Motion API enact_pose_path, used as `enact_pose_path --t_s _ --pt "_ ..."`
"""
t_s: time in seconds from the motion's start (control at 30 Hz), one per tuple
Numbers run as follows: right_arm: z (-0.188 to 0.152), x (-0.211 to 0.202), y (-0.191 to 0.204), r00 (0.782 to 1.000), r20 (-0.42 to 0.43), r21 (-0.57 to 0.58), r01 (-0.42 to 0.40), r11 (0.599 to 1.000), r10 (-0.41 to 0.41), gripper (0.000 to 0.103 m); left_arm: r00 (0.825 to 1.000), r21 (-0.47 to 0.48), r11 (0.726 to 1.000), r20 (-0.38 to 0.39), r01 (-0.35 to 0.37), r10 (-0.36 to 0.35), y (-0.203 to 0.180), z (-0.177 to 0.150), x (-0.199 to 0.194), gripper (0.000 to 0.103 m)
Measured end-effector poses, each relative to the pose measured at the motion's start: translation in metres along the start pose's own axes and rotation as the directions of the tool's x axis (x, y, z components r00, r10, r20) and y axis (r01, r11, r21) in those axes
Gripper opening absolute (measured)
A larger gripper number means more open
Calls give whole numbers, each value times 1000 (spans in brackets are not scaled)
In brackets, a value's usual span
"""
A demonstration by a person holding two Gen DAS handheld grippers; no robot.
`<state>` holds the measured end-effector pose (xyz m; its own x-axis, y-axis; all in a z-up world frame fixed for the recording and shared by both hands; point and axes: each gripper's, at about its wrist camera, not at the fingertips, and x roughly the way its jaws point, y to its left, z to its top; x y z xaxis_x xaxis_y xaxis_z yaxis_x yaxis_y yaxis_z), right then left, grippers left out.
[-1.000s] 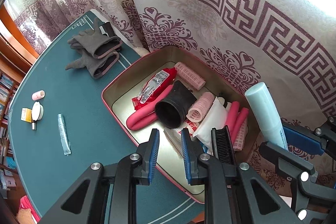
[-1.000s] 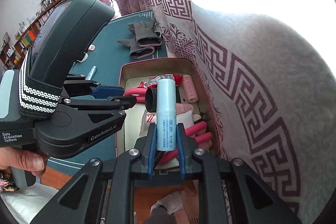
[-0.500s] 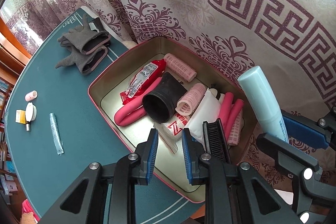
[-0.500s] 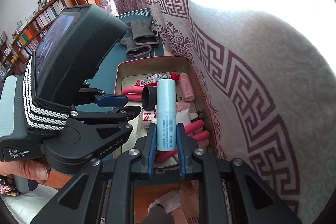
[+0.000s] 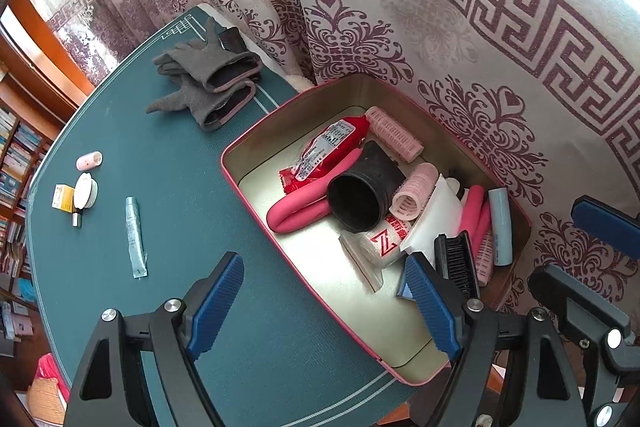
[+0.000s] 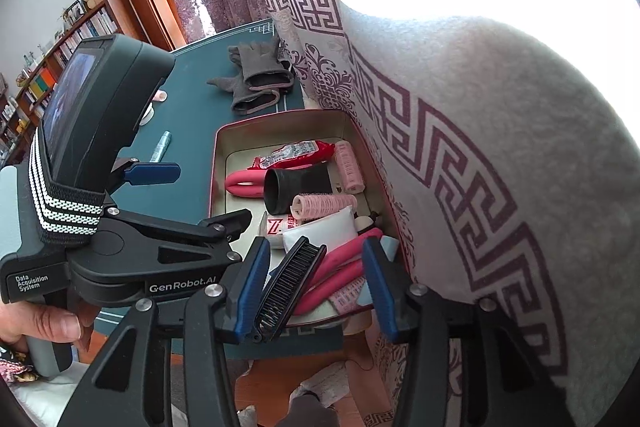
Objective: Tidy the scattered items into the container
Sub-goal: 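Open both grippers to drop the tube and tape roll into the tin, then move both grippers back from the tin toward the remaining items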
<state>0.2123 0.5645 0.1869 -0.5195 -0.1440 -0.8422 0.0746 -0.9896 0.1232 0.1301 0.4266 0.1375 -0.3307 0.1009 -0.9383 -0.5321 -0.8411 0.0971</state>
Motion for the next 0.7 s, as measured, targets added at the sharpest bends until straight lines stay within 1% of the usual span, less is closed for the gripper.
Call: enact_pose_path --t_s 0.33,0.43,0.5,0.6,0.7 --pt "4 6 1 1000 -15 18 -4 1000 4 57 1000 -15 1000 -8 -24 24 10 -5 0 85" --pt "5 8 3 1000 -18 18 -4 1000 5 61 999 -21 999 -15 -29 29 15 -7 1 85" --pt "6 9 5 1000 -20 18 -3 1000 3 67 999 -24 999 -17 -34 33 17 -8 1 85" --pt "7 11 9 1000 -24 16 -5 1000 5 72 999 -34 999 -19 -38 37 24 -11 1 85" --pt "9 14 13 999 -31 10 -10 1000 10 73 999 -49 998 -23 -43 42 31 -14 2 85"
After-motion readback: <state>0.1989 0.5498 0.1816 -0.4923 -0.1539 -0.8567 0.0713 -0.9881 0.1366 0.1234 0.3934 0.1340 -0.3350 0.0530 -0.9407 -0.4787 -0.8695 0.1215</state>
